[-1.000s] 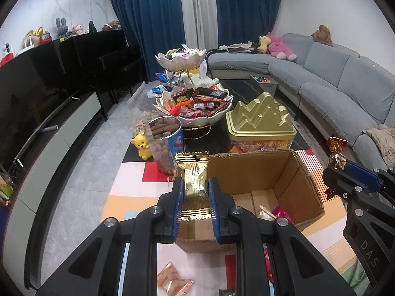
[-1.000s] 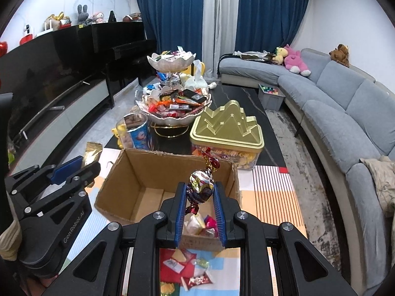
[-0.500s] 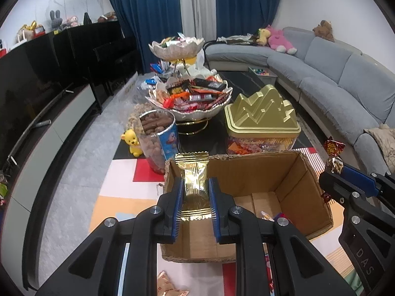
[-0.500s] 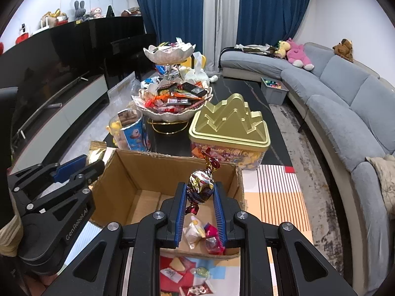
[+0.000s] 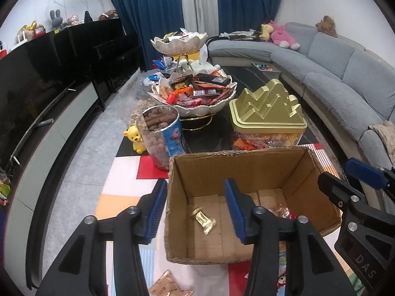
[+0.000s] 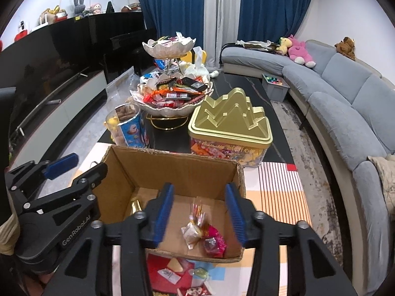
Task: Organize snacks
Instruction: 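Open both tools to drop the gold bar and foil chocolate into the box, then withdraw both tools from the box toward the snacks on the rug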
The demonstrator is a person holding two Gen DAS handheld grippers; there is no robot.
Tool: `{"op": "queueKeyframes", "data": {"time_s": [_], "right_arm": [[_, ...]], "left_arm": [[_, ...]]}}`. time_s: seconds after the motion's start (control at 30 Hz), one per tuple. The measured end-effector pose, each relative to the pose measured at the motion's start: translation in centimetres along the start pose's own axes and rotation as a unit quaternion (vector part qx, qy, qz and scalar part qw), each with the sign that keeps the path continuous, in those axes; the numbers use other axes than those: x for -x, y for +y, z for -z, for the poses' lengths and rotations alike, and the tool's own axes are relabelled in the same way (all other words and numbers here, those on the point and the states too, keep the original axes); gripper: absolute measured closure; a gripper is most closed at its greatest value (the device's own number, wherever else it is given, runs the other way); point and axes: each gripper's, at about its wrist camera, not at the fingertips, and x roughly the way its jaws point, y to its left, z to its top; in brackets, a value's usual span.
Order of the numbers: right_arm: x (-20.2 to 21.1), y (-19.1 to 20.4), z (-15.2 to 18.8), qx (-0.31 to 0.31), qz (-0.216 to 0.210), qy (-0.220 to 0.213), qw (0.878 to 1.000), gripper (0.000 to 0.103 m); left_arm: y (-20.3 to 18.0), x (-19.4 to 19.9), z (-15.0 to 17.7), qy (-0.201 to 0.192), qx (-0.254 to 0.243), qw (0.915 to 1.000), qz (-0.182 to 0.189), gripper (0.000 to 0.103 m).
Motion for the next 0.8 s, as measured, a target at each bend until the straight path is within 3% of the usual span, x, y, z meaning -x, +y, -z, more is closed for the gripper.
{"op": "queueKeyframes", "data": {"time_s": [0.23,0.8], "right_arm": [[0.6,0.1,-0.3,0.004,0.012,-0.004,1.0,0.037],[2.8,-0.2,-0.1,0.002,0.019,-0.015,1.0,0.037]], "left_arm": [[0.8,0.7,-0.2,-0.005,0.008,0.9999,-0.008,0.041],[1.4,2.9,0.0,-0.014,0.014,0.9997,-0.011,0.037]]}}
